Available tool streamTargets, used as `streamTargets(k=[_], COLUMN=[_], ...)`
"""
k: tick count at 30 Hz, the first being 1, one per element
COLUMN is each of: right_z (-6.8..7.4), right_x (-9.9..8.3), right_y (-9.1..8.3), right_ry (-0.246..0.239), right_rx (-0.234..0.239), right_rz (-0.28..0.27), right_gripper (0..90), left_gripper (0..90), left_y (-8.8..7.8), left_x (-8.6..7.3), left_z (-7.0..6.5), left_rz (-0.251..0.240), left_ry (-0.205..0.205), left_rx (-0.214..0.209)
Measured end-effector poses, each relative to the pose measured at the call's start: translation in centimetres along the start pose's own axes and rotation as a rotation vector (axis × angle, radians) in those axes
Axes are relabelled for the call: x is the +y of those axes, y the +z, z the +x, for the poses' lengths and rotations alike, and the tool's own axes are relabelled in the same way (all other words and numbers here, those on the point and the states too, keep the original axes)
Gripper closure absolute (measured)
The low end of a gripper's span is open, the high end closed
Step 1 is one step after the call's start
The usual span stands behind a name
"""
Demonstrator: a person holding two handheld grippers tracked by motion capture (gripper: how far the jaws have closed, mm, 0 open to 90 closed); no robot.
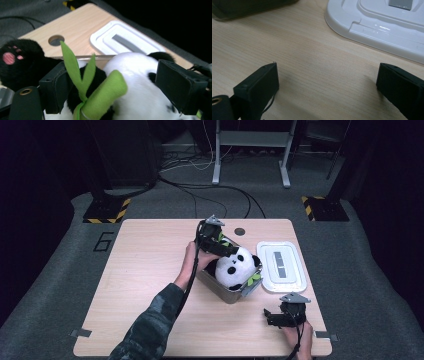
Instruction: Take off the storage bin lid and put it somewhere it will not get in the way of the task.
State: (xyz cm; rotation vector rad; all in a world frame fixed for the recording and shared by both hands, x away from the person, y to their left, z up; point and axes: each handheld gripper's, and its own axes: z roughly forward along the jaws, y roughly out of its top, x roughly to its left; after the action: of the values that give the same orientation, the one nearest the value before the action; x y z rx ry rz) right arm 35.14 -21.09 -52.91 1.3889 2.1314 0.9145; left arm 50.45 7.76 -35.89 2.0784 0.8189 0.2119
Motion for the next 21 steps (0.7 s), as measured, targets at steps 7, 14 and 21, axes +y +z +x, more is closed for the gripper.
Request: streamTargets(k=[7, 14, 21], right_z=[0.0, 0.0, 0.0], right_x=[0.0, 0.0, 0.0], right_y=[0.0, 0.0, 0.0], right_ry=[0.002, 0.002, 0.000], right_rx=[0.003, 0.004, 0.003], right_rz=[0.000, 0.002, 0.001], right_gripper=[3.9, 3.9, 3.9], left_gripper=[15.8, 15.9, 16.1], left_y=[1.4, 2.6, 3.5], left_x=[-0.6, -1.4, -2.0], left_z=[-0.1, 0.0, -0.2], left_rz=[0.075, 0.124, 0.150], left_ry=[0.008, -0.006, 0.001], left_rx=[0.048, 0.059, 0.089])
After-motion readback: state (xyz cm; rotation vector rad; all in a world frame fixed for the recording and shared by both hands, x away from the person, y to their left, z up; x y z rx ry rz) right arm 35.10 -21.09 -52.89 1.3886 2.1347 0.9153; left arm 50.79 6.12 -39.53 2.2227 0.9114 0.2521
